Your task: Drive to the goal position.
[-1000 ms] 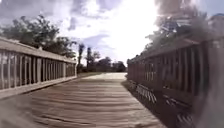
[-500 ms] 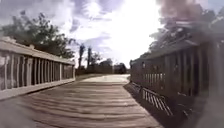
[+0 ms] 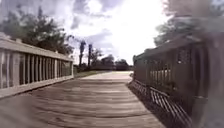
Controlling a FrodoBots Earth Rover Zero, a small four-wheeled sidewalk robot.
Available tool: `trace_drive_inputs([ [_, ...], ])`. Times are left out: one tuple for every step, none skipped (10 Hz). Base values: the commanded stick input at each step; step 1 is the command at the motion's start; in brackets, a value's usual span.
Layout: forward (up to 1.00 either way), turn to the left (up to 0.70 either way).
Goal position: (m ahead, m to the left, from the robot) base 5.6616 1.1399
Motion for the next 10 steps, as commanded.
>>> trace_drive_inputs([
  [0.94, 0.0],
  [0.94, 0.0],
  [0.94, 0.0],
  [0.94, 0.0],
  [0.94, 0.0],
  [0.94, 0.0],
  [0.94, 0.0],
  [0.94, -0.06],
  [0.94, -0.24],
  [0.94, -0.35],
])
